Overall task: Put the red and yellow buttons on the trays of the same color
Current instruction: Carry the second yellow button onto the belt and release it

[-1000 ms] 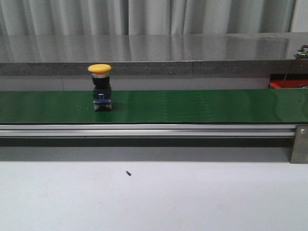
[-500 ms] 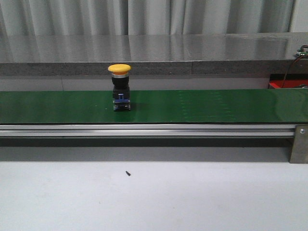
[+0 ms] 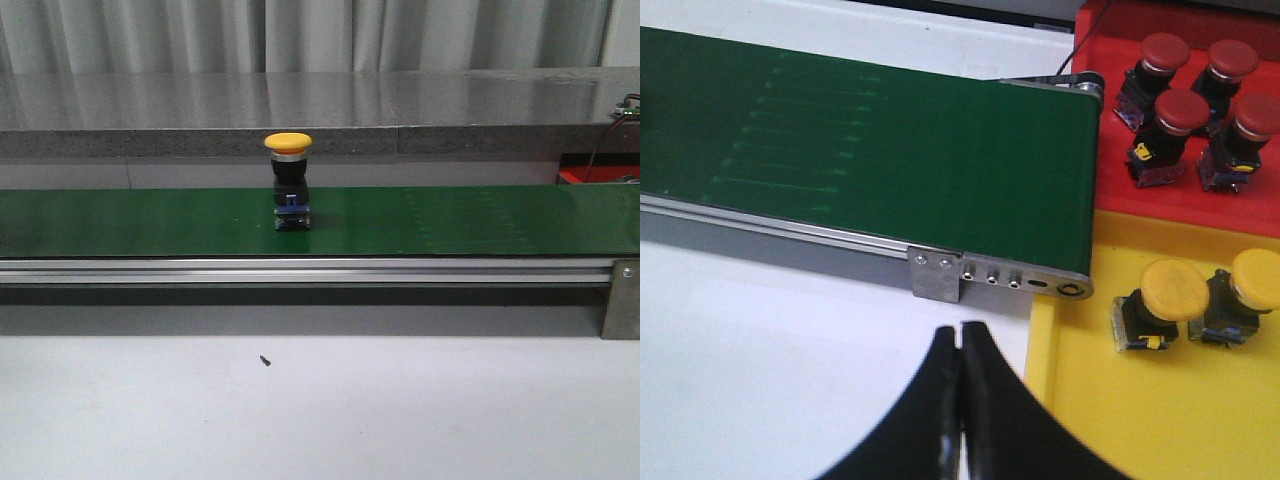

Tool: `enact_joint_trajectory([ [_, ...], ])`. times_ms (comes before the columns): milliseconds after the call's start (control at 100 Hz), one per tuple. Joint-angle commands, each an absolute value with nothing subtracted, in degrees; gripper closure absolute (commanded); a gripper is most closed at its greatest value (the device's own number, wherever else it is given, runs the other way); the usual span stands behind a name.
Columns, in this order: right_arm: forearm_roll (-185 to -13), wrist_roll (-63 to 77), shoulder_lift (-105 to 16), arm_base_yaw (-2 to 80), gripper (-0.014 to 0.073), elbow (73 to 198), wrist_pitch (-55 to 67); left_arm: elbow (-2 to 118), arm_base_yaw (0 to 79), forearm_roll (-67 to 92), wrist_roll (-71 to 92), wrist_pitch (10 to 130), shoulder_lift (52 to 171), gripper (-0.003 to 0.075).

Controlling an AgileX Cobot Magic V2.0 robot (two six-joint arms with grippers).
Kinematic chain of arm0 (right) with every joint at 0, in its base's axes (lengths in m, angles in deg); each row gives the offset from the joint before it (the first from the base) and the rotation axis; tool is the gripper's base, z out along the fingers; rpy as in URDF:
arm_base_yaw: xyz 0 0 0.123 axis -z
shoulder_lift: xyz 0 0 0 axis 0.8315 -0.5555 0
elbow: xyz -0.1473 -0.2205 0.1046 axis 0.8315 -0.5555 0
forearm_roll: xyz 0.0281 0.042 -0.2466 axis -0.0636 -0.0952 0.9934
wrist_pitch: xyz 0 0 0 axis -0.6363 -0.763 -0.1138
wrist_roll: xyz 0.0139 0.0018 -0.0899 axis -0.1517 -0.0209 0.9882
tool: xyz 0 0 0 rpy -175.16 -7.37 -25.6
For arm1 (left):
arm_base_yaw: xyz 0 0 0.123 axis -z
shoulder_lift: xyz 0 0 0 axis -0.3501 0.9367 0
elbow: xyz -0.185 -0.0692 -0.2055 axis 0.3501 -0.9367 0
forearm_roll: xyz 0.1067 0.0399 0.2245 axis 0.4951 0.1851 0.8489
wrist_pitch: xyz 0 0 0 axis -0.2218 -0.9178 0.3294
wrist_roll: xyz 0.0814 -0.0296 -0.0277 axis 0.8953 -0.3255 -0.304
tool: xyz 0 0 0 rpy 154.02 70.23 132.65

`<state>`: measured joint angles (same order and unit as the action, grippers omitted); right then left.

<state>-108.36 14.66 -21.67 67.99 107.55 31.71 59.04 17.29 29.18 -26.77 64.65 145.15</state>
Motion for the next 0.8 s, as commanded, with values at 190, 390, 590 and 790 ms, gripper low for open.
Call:
enact_joint_trajectory([
  [190, -109.9, 15.0, -21.5, 67.9, 0.069, 108.9, 28.7, 60.3, 17.8, 28.8, -25.8, 68.7, 147.0, 0.0722],
  [390, -109.9, 15.0, -21.5, 67.9, 0.069, 108.9, 28.7, 60.3, 18.3, 28.8, -23.7, 69.0, 145.5, 0.0358],
  [590, -109.9, 15.0, -21.5, 67.9, 0.069, 108.9, 28.7, 60.4, 19.6, 27.5, -23.7, 69.4, 142.1, 0.005],
  [790, -109.9, 15.0, -21.5, 67.9, 0.069, 108.9, 28.7, 60.4, 20.9, 27.2, -23.7, 68.6, 136.2, 0.005],
])
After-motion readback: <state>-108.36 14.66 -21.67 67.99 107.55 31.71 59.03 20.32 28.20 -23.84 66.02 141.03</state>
